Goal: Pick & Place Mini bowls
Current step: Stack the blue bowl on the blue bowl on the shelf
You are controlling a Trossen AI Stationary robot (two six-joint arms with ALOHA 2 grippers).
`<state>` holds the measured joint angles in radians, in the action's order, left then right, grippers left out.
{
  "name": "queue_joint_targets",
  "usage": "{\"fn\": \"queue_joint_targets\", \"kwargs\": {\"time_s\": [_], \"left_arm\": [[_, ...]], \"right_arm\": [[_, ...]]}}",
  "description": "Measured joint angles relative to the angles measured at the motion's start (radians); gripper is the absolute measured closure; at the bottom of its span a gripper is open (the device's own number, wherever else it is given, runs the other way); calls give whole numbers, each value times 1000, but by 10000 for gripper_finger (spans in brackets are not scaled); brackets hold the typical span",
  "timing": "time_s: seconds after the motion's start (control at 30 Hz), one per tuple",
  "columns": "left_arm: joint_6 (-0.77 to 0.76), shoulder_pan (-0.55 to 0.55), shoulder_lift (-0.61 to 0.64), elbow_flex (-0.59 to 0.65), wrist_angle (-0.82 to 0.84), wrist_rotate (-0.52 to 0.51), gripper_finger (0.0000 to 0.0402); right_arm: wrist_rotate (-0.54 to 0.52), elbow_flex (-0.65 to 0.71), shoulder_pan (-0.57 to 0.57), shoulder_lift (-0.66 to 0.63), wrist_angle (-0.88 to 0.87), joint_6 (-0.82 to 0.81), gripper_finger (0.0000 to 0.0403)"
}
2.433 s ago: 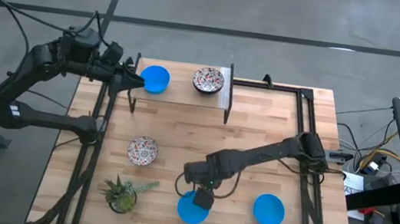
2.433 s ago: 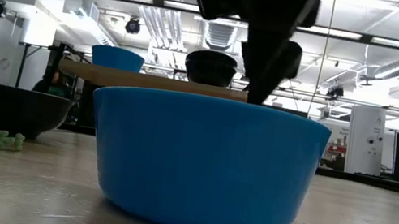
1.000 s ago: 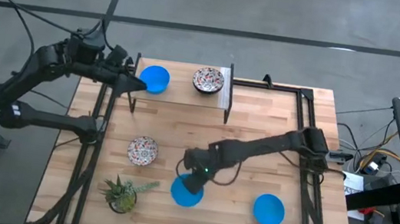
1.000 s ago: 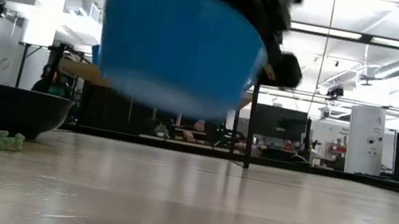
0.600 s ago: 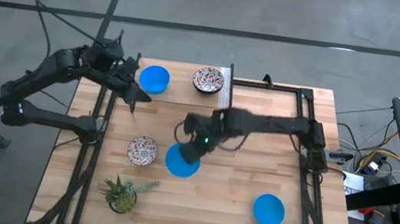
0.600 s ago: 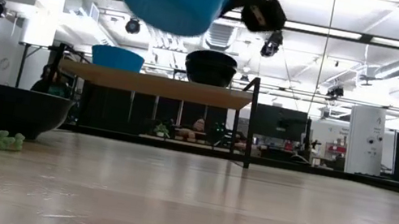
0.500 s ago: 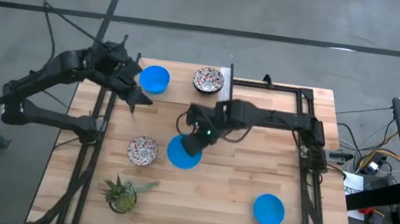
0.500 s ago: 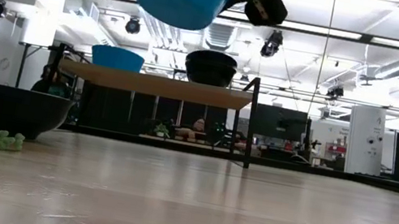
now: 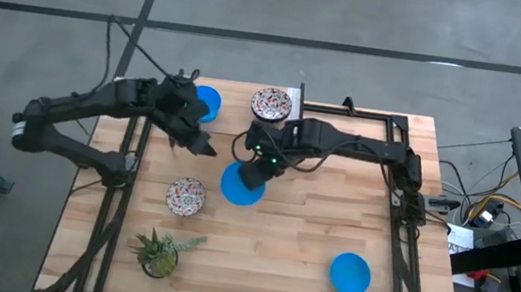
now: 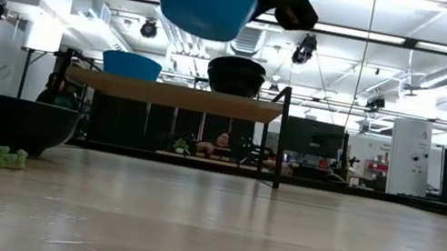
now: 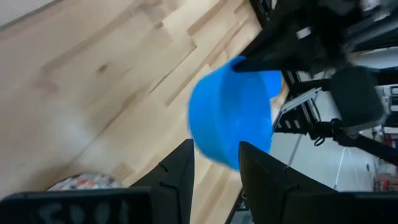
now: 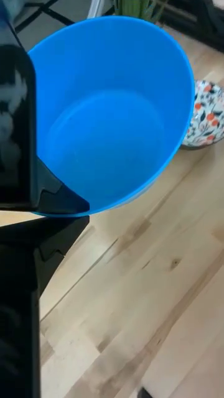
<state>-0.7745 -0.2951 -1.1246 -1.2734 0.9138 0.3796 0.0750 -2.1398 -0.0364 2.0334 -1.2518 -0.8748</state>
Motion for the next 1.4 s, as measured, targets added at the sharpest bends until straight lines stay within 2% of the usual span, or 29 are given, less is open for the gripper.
{"fn": "queue_joint_targets", "kwargs": {"time_s": [0.3,0.73,0.87,1.03,1.13,1.27,1.4], "left_arm": [[3,67,-118,1,-43,0,284],[40,103,-175,2,-37,0,287],[48,103,-178,2,-26,-4,316],[63,103,-179,3,11,-48,386],[70,103,-179,4,28,-52,394],[95,103,-179,4,62,-96,400],[114,103,-172,4,64,-116,401]], "right_arm": [[-4,8,0,2,9,-8,394],[-15,7,1,2,47,-4,394],[-15,2,2,2,49,1,394],[-6,1,2,2,66,7,394],[1,1,2,1,100,8,392],[4,1,2,-1,149,15,365],[8,0,0,-4,171,37,302]]}}
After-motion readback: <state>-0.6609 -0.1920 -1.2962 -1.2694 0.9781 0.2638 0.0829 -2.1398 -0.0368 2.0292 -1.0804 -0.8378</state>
